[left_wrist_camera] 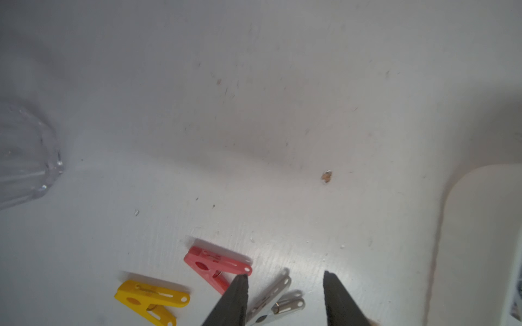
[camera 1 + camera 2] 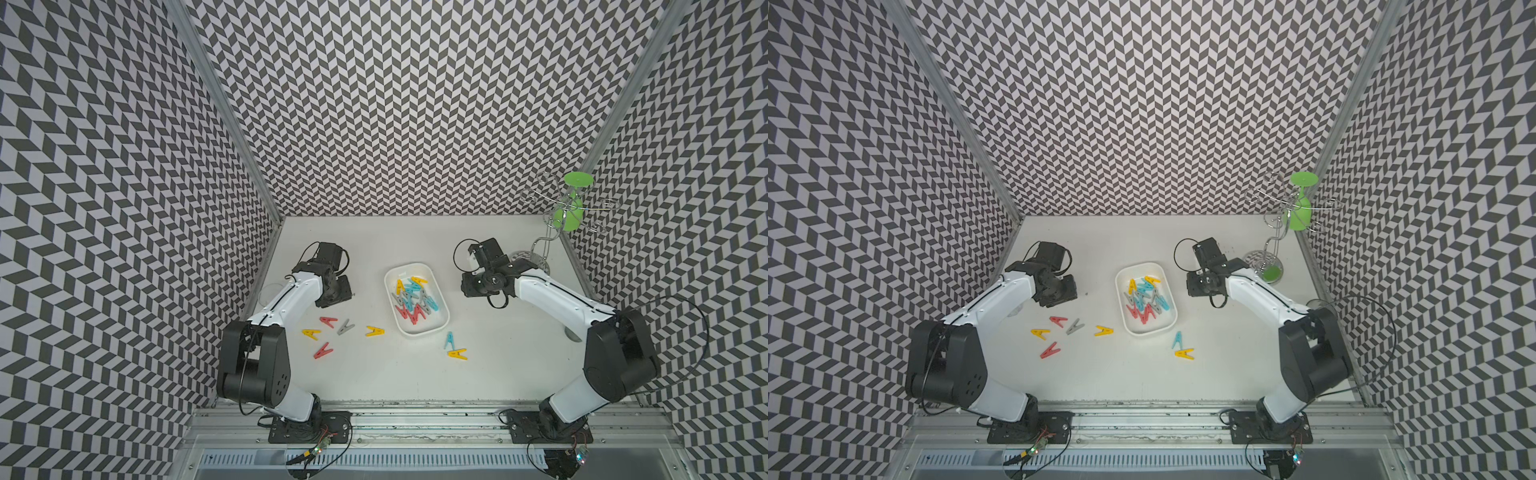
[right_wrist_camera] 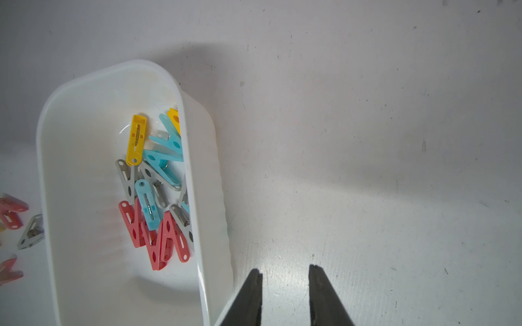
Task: Put the clothespins into the storage box
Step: Pick up the clothespin from the center of the board.
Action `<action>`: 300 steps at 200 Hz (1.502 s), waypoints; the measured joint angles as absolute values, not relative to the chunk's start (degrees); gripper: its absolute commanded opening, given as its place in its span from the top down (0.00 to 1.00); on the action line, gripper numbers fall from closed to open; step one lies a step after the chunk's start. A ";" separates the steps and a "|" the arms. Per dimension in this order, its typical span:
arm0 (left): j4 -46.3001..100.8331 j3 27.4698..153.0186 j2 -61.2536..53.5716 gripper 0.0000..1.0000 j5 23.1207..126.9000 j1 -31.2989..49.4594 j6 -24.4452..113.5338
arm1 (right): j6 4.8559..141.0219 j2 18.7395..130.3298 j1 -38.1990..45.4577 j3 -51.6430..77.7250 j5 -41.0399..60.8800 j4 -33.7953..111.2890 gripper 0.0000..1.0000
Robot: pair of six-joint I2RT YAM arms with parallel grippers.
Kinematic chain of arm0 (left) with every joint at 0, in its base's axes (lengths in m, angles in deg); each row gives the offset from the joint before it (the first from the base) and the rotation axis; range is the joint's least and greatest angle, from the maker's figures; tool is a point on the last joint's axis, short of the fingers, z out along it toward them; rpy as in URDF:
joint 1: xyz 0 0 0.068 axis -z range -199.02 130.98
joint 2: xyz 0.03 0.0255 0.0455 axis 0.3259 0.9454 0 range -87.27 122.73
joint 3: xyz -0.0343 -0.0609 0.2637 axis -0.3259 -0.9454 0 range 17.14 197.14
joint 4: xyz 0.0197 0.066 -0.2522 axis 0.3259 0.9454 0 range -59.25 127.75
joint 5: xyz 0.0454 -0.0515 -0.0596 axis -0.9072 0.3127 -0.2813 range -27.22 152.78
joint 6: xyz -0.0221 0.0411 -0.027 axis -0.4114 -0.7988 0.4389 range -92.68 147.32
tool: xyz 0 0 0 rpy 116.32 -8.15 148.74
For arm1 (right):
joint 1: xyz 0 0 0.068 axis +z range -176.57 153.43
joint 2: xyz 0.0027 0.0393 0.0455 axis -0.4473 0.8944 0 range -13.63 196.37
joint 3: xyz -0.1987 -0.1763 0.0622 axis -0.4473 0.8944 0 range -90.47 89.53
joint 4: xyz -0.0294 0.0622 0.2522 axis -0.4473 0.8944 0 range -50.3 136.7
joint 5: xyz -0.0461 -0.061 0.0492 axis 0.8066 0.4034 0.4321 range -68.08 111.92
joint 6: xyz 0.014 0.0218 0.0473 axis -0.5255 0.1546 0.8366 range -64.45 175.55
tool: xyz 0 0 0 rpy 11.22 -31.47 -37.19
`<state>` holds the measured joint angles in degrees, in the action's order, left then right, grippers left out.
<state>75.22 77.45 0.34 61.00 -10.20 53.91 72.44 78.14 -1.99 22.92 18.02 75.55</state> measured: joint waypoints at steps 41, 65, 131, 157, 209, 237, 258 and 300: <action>75.39 72.58 -1.60 0.40 60.93 -10.44 55.36 | 72.40 78.44 -1.99 22.94 17.41 75.47 0.68; 75.59 70.33 -3.28 0.35 60.69 -10.64 56.65 | 72.40 78.46 -1.99 22.94 17.10 75.44 0.68; 74.74 66.42 -4.99 0.31 60.50 -12.43 60.43 | 72.07 79.34 -1.99 22.94 16.38 75.14 0.68; 73.01 65.63 -4.53 0.31 60.48 -13.08 61.10 | 72.02 79.43 -1.99 22.94 16.25 75.14 0.68; 69.62 64.58 -1.62 0.32 60.17 -13.83 61.93 | 72.00 79.43 -1.99 22.94 16.12 75.16 0.68; 67.87 64.58 -0.09 0.39 59.84 -14.09 62.18 | 72.00 79.45 -1.99 22.92 16.09 75.16 0.68; 66.89 64.58 0.74 0.47 59.78 -14.18 62.44 | 72.00 79.47 -1.99 22.92 16.09 75.16 0.68; 65.51 64.60 1.50 0.57 59.51 -14.18 60.34 | 72.00 79.51 -1.99 22.92 16.09 75.16 0.68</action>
